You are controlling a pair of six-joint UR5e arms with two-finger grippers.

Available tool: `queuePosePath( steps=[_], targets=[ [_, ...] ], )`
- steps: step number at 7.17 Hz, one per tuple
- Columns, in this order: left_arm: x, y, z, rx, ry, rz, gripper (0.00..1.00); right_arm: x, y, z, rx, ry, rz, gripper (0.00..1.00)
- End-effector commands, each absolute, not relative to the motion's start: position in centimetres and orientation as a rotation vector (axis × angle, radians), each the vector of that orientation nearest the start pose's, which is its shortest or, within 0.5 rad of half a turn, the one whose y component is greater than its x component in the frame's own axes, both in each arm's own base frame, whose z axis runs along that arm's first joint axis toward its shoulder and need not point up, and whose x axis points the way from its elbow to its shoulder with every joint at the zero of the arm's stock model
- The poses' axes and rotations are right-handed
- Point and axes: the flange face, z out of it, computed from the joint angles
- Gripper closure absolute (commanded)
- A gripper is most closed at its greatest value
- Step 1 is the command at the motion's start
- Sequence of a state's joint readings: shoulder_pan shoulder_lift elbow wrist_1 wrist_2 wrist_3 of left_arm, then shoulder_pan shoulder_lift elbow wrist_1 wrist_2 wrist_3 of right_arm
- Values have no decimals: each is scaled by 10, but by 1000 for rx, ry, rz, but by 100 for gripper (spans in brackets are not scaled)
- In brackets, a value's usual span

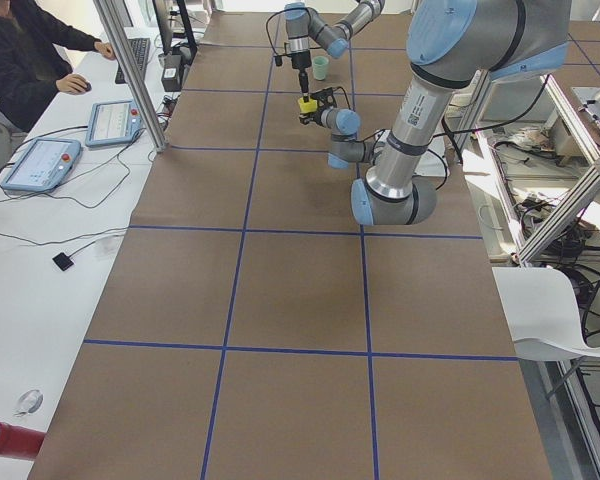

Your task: Transfer and stack yellow cup on green cup

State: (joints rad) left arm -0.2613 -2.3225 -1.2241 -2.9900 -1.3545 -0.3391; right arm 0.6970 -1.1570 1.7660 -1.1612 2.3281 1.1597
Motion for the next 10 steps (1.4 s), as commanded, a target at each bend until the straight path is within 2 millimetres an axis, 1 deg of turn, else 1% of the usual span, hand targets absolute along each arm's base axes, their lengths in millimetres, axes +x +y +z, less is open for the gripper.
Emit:
queuePosePath(
  steps=[1,2,3,5,6,7,8,9,10],
  targets=[
    [658,-335,199,1357,1242,492,71,-426,-436,282,-78,-1176,-136,38],
    [659,-335,201,1356,1239,493,71,-427,-435,281,-74,-1174,-137,40],
    [659,-335,202,1355,1238,494,71,-428,-434,281,-73,-1173,-138,46],
    [659,-335,201,1355,1240,494,71,-430,-433,282,-75,-1172,-139,65],
    [660,-334,200,1354,1241,495,65,-431,-432,284,-78,-1169,-140,72],
    [666,-322,196,1350,1258,501,12,-428,-433,287,-78,-1166,-134,90],
    [668,-317,189,1348,1273,501,0,-426,-435,286,-76,-1168,-132,100],
    [668,-316,189,1349,1275,500,0,-419,-438,284,-66,-1171,-123,100],
    [667,-315,187,1351,1277,499,0,-408,-443,289,-59,-1169,-106,100]
  ],
)
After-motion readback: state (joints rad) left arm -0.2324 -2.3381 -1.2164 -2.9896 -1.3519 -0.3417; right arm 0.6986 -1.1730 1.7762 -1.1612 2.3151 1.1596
